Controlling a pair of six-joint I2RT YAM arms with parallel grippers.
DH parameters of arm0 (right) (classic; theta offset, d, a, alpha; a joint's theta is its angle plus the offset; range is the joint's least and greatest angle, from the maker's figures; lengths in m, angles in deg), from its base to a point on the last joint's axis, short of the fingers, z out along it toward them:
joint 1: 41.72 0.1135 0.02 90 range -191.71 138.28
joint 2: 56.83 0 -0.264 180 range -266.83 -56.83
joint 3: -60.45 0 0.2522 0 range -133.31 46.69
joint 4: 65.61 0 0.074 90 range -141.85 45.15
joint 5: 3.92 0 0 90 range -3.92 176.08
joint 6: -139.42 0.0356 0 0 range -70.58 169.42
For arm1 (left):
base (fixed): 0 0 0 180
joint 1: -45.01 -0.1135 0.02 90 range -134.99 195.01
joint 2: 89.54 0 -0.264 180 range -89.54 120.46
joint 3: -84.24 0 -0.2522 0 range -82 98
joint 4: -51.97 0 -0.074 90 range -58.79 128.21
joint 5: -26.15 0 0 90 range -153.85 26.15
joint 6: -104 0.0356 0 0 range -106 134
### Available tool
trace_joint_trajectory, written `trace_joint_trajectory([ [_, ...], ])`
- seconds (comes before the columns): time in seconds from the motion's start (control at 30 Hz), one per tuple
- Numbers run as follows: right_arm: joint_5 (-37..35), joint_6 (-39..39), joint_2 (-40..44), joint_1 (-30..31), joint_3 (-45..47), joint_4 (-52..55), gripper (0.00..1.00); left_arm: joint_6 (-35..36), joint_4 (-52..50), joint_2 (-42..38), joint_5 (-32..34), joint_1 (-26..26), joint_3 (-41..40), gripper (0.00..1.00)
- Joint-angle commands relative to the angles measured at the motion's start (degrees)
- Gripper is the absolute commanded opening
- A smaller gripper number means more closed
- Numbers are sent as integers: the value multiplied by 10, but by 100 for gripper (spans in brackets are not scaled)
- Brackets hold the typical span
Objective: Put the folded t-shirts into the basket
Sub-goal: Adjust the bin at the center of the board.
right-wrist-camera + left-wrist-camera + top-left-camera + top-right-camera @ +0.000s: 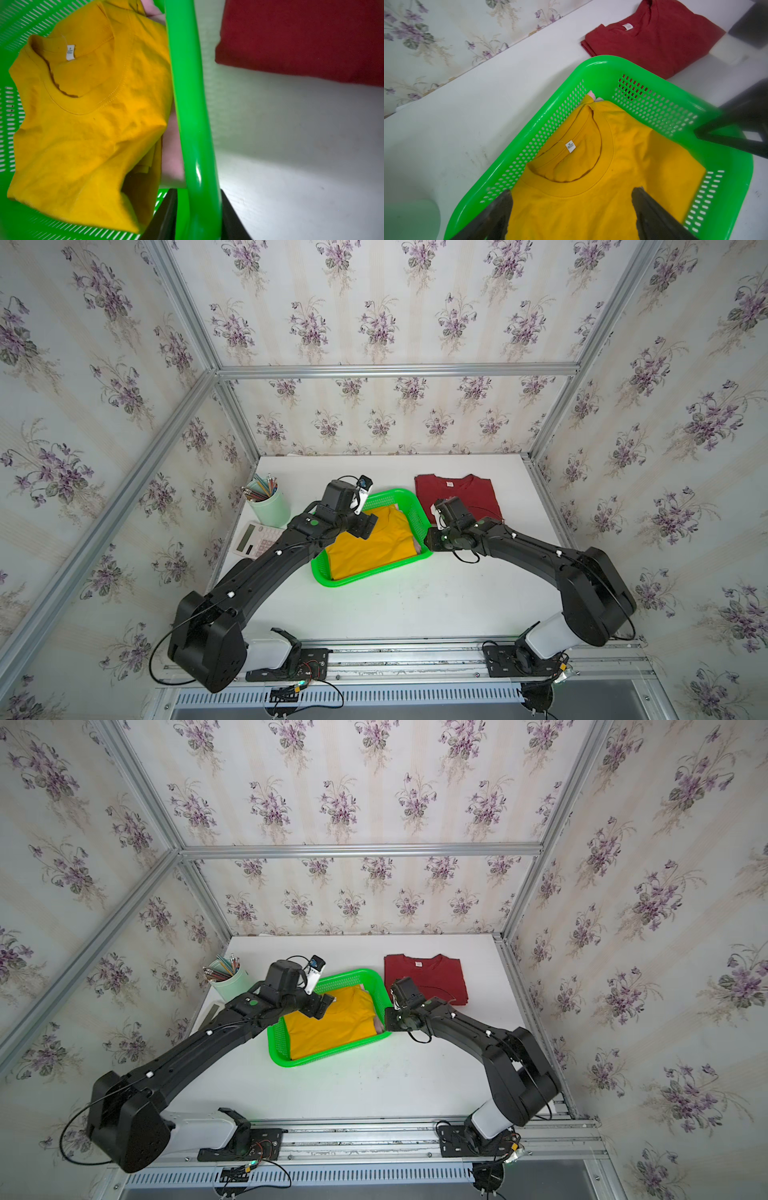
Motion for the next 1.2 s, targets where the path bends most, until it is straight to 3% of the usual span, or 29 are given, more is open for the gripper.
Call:
trace_joint_trajectory([
  [0.0,33,39,36,7,32,0,40,17,38,62,16,30,26,90],
  [0.07,48,51,63,7,46,-3,48,26,30,102,17,51,51,90],
  [0.17,12,43,97,7,27,33,49,13,13,143,22,61,77,89],
  [0.23,7,22,112,7,-7,66,46,-3,10,153,39,61,78,89],
  [0.33,75,-24,111,11,-50,90,40,-2,13,158,45,61,68,88],
  [0.43,136,-37,83,25,-74,84,26,-23,26,150,76,60,48,88],
  [0.67,162,-2,-1,45,-94,-22,18,-78,20,85,128,25,16,90],
  [0.87,131,2,-74,45,-84,-3,24,-187,85,-15,72,-49,-59,90],
  [1.0,80,15,-73,45,-36,26,21,-200,173,-63,93,-57,-125,90],
  [1.17,103,14,-14,54,-42,57,18,-209,158,-60,106,-57,-118,90],
])
